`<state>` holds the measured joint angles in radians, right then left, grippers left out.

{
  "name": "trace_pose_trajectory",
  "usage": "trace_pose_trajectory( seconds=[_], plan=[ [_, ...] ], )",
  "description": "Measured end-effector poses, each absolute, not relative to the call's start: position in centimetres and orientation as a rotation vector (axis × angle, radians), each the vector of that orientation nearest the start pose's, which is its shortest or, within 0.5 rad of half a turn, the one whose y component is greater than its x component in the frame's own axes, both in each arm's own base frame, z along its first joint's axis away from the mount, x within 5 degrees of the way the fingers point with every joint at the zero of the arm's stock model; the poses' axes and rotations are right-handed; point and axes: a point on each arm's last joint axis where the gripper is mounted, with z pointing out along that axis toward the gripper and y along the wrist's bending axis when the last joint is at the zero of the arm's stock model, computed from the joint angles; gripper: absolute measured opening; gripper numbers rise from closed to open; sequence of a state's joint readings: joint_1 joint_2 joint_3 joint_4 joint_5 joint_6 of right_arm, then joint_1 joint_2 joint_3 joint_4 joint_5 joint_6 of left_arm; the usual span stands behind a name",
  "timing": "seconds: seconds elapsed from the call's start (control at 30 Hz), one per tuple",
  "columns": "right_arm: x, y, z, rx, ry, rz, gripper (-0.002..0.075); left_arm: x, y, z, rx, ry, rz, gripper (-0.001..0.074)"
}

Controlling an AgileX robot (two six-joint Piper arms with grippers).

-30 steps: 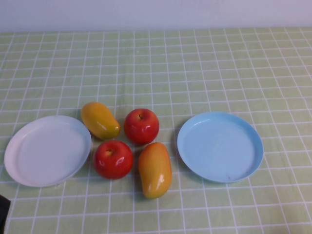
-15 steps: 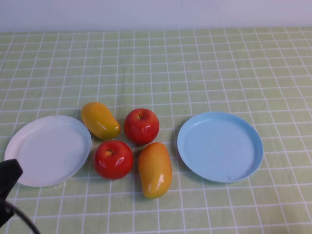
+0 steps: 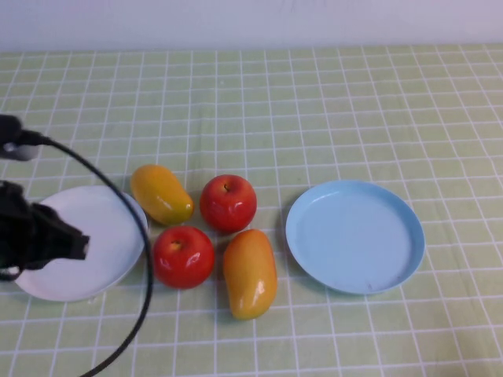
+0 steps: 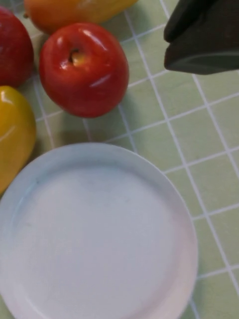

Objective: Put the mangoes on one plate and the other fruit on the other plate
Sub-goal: Put one type of fruit in the left plate

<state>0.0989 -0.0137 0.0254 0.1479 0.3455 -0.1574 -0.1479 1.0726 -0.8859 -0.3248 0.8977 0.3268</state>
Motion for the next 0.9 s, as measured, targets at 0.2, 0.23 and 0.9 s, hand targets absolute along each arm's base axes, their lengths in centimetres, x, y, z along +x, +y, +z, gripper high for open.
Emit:
trace_pose_trajectory(
  seconds=[0.2, 0.23, 0.9],
  plan=[
    [5.2, 1.0, 17.5, -0.143, 1.833, 0.103, -0.0015, 23.1, -10.6, 30.9, 0.734, 2.519, -0.328, -0.0002],
    [5.2, 1.0, 17.5, -0.143, 1.833, 0.103, -0.0015, 23.4, -11.2, 30.9, 0.772, 2.525, -0.308, -0.0002],
    [5.2, 1.0, 17.5, -0.143, 1.833, 0.103, -0.0015, 28.5, -15.9, 27.0, 1.128, 2.532, -0.183, 0.0664]
  ],
)
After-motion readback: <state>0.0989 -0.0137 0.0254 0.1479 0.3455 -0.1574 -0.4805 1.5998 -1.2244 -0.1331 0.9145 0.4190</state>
